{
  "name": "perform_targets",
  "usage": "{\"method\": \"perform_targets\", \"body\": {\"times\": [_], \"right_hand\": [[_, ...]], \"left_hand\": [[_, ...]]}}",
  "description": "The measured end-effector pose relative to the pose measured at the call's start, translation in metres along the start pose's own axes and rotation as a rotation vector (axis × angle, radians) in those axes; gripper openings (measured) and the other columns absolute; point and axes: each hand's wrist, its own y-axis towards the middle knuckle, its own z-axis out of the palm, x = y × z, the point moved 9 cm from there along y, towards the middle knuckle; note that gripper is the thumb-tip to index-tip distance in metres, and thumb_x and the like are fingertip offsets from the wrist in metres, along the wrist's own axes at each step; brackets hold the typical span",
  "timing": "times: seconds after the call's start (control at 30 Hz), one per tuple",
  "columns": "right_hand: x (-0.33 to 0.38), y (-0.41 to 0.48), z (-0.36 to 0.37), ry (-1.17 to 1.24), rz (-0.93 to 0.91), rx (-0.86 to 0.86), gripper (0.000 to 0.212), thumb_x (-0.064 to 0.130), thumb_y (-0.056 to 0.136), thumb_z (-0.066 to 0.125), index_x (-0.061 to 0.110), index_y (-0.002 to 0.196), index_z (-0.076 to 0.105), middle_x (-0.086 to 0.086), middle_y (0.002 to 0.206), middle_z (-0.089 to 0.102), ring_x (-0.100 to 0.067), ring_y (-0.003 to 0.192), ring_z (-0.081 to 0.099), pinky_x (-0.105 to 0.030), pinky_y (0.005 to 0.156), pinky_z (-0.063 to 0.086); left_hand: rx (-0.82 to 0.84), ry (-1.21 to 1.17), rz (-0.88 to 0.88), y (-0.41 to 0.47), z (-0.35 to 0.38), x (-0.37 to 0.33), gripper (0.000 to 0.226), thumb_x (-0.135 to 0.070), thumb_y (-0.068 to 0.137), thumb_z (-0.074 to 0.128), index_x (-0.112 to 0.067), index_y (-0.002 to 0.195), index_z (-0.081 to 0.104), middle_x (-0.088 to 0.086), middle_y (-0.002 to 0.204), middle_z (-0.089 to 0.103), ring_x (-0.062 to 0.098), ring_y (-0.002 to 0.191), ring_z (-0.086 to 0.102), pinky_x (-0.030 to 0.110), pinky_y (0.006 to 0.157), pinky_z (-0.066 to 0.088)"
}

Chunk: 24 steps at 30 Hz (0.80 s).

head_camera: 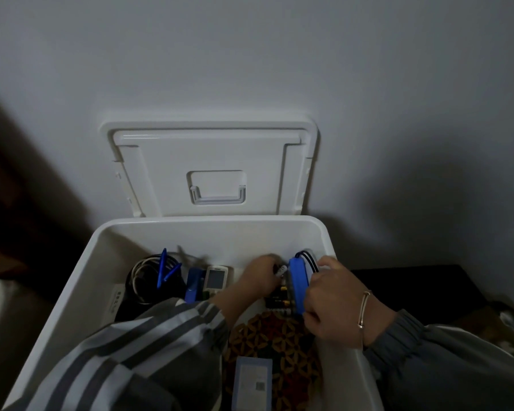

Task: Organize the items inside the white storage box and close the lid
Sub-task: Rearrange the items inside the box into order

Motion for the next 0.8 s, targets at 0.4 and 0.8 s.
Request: {"method": "perform_targets", "body": {"times": [0.4,0.8], "right_hand": [[-0.001,-0.002,-0.002,0.044,0.024,-0.009,0.044,0.038,0.088,0.031,0.016,0.077,0.068,-0.004,0.075,0.065,-0.022,0.077,0.055,-0.037,0.104,0.025],[-0.001,-0.001,0.0,0.064,0.015,-0.012,0.046,0.038,0.087,0.03,0.016,0.078,0.07,-0.004,0.075,0.065,-0.021,0.078,0.055,-0.038,0.105,0.024]], "left_hand": [[-0.189,0.22,0.325,-0.023,-0.013,-0.007,0.038,-0.014,0.088,0.055,-0.014,0.125,0.055,0.007,0.123,0.059,0.025,0.107,0.059,0.037,0.085,0.05],[-0.356,0.23,0.401,-0.039,-0.031,-0.025,0.023,-0.021,0.093,0.055,-0.027,0.104,0.036,0.002,0.098,0.06,0.021,0.078,0.062,0.027,0.054,0.037]]}}
